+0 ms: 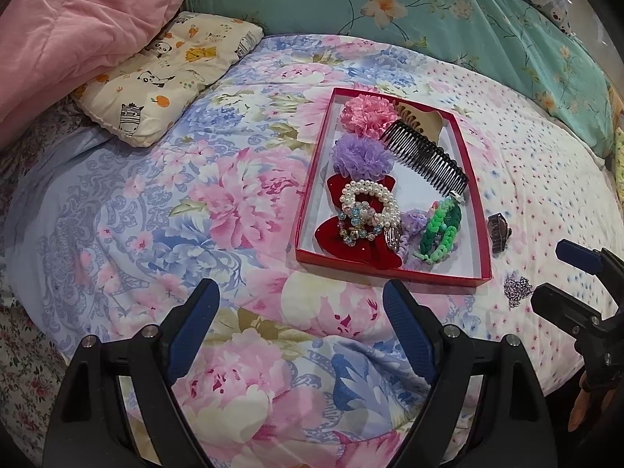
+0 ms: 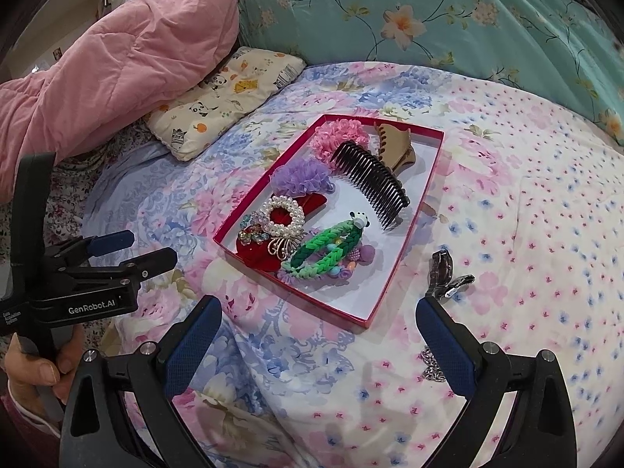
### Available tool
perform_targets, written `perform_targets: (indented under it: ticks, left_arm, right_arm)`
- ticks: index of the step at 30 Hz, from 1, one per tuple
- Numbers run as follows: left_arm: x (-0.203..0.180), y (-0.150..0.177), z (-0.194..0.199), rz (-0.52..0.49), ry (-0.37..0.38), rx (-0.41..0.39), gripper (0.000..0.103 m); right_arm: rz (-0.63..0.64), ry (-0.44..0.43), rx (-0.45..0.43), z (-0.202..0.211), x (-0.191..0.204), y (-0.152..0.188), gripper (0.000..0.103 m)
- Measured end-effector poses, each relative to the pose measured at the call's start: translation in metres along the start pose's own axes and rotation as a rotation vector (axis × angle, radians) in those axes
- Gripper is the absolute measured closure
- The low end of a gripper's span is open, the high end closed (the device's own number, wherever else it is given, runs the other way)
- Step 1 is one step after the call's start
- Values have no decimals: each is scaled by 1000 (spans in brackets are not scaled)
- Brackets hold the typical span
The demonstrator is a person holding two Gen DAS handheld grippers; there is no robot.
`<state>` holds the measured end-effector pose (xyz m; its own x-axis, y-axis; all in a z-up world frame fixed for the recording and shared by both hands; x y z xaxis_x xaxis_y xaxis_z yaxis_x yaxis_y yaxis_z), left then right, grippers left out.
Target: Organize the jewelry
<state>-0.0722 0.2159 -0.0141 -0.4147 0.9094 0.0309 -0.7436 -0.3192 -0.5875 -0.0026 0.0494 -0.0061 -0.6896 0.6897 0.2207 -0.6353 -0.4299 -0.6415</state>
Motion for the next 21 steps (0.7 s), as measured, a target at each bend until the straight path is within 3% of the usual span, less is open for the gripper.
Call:
perform_targets:
  ticks: [21]
  left_arm:
    - [-1, 2, -2, 7, -11, 8, 16]
  right_arm:
    - [-39, -24, -15, 0, 1, -3, 2]
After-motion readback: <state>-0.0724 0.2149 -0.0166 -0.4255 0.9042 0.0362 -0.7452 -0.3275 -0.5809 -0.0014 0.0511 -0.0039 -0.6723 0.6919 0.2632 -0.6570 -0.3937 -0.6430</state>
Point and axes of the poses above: each gripper's, at about its wrist camera, not at the fingertips, and z roughly against the way its jaws point, x to its left, y to its underside, the point moved 2 cm from there along -z, roughly the way its jaws point, and after that the axes turned 2 degrees about -x, right-handed, at the moved point
